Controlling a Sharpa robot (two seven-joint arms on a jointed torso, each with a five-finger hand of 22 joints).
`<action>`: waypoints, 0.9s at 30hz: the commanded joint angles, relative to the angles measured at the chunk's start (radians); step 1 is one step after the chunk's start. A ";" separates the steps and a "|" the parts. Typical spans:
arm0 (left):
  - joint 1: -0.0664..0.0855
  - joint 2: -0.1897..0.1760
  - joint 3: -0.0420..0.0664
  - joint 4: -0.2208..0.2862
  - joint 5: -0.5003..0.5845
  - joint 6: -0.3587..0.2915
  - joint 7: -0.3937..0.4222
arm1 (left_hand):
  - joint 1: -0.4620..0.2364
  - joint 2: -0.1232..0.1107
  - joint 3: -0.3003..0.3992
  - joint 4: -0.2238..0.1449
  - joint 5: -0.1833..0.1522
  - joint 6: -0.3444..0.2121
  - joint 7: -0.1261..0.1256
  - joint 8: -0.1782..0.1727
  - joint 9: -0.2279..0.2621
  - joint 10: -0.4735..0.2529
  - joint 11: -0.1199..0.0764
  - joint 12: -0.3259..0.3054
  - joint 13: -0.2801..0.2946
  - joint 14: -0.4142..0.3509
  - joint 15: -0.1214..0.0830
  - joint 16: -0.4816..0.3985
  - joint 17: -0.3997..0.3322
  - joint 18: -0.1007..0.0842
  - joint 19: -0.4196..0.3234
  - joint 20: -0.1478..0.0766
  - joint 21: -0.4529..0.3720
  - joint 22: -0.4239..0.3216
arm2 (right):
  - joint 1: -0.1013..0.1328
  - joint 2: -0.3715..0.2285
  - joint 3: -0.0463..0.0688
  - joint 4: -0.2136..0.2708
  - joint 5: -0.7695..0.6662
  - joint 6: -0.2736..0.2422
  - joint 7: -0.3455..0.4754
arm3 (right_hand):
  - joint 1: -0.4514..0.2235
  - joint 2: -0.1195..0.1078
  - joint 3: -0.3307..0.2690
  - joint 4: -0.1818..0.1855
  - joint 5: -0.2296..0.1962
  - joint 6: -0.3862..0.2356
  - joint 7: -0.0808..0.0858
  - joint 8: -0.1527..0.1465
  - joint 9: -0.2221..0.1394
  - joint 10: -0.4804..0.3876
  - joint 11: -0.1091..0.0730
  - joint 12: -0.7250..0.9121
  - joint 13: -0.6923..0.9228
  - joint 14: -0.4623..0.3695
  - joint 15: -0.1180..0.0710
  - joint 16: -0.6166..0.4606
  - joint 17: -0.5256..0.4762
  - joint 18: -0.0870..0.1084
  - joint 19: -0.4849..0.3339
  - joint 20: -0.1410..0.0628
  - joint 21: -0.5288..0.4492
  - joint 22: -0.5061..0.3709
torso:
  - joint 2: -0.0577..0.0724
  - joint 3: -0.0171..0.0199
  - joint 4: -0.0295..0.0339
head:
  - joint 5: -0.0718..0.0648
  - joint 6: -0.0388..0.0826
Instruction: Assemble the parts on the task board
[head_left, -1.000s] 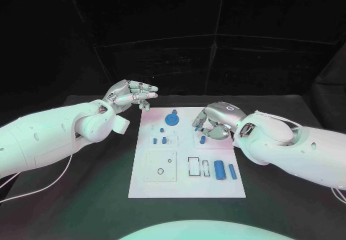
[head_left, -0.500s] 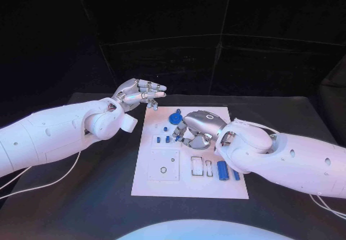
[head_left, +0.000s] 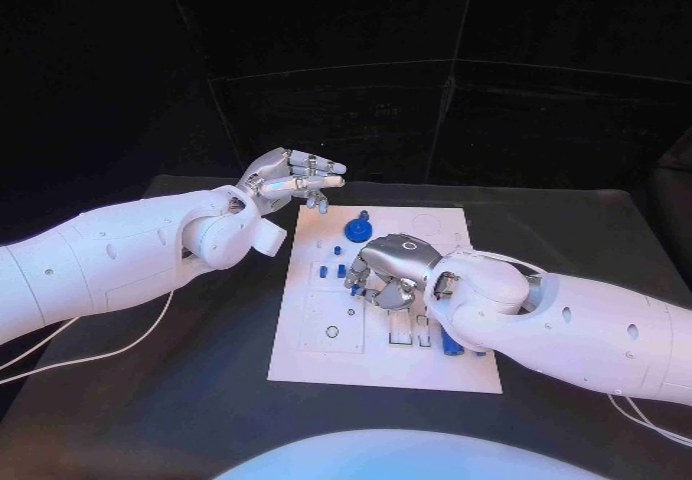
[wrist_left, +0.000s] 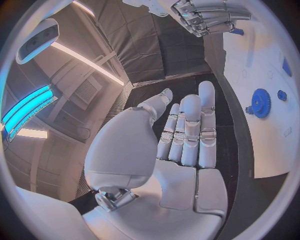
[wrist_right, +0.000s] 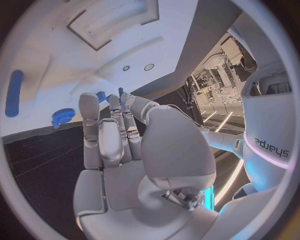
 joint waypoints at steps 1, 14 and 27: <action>0.002 0.003 0.001 0.003 0.006 -0.009 0.005 | 0.003 0.005 -0.003 -0.004 -0.001 0.001 0.010 0.002 -0.001 -0.005 0.000 0.004 0.001 -0.006 0.000 -0.005 -0.001 0.013 -0.004 0.005 -0.005 -0.001 | -0.005 0.006 0.000 -0.007 -0.027 0.037 -0.002 | -0.007 0.000 -0.001 0.004 -0.004 0.008 0.002 0.000 0.001 -0.002 0.001 -0.003 0.000 0.029 -0.005 0.006 0.000 -0.009 -0.007 0.001 -0.001 -0.001 | 0.000 0.0008 -0.0007 | 0.005 -0.009; 0.002 0.007 0.001 0.001 0.006 -0.009 0.006 | 0.003 0.005 -0.003 -0.004 -0.001 0.001 0.010 0.002 -0.001 -0.005 0.000 0.004 0.001 -0.006 0.000 -0.005 -0.001 0.013 -0.004 0.005 -0.005 -0.001 | -0.016 0.015 -0.006 -0.018 -0.036 0.052 0.002 | -0.009 0.001 -0.002 0.004 -0.004 0.007 0.002 0.000 0.001 -0.002 0.001 -0.004 0.000 0.029 -0.005 0.006 0.000 -0.009 -0.007 0.001 0.000 -0.001 | -0.001 0.0016 -0.0007 | 0.010 -0.015; 0.002 0.010 0.001 0.000 0.006 -0.005 0.004 | 0.005 0.007 -0.002 -0.005 -0.001 0.001 0.009 0.003 0.000 -0.006 0.000 0.006 0.001 -0.006 0.000 -0.005 -0.002 0.013 -0.003 0.005 -0.005 -0.002 | -0.022 0.026 -0.022 -0.019 -0.037 0.059 0.000 | -0.010 0.001 -0.003 0.004 -0.004 0.007 0.002 0.000 0.001 -0.002 0.001 -0.004 0.000 0.029 -0.005 0.006 -0.001 -0.009 -0.008 0.001 0.000 -0.001 | -0.001 0.0012 -0.0015 | 0.014 -0.022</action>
